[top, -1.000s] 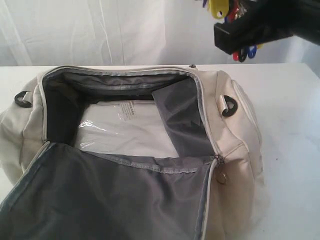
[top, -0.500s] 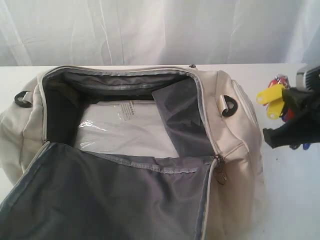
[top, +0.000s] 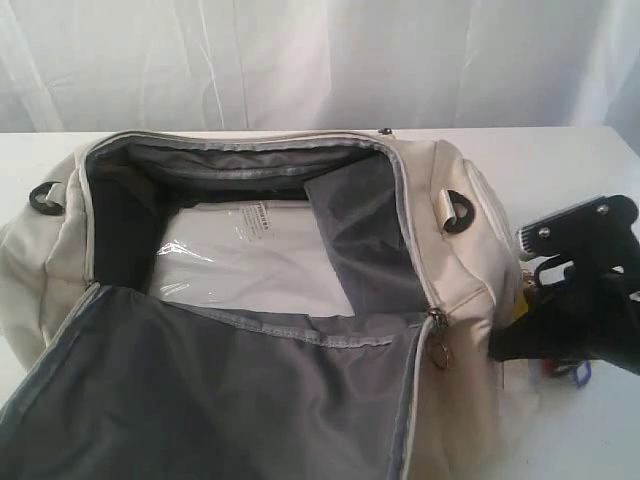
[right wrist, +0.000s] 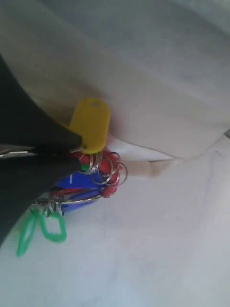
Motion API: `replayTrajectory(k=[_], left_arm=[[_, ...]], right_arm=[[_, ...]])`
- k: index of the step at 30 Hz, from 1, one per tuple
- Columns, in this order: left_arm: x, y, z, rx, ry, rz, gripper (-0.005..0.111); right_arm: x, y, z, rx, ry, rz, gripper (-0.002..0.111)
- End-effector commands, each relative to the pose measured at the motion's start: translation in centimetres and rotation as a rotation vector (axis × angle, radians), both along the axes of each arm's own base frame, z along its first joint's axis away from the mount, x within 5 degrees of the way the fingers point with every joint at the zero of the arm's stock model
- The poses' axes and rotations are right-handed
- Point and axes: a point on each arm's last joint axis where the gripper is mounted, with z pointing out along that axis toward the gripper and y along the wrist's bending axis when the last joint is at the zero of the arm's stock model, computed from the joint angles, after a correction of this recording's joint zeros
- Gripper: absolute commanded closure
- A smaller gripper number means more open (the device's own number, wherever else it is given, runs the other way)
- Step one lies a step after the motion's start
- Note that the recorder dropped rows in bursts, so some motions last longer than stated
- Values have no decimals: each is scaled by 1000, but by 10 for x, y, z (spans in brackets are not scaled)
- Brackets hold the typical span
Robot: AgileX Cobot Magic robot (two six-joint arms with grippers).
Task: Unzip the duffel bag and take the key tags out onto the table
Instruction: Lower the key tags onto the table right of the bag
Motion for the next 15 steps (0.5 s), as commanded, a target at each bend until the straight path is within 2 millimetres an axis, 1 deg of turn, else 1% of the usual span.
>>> replayTrajectory(k=[1, 3, 7, 13, 15], left_arm=[[0, 0, -1, -15, -5, 5, 107], [0, 0, -1, -15, -5, 5, 107], [0, 0, -1, -15, -5, 5, 107], [0, 0, -1, -15, -5, 5, 107], [0, 0, -1, -15, -5, 5, 107]], right_arm=[[14, 14, -8, 14, 96, 47, 108], [19, 23, -10, 19, 127, 81, 108], [22, 44, -10, 21, 139, 149, 108], [18, 77, -14, 10, 156, 260, 108], [16, 84, -17, 5, 164, 284, 108]])
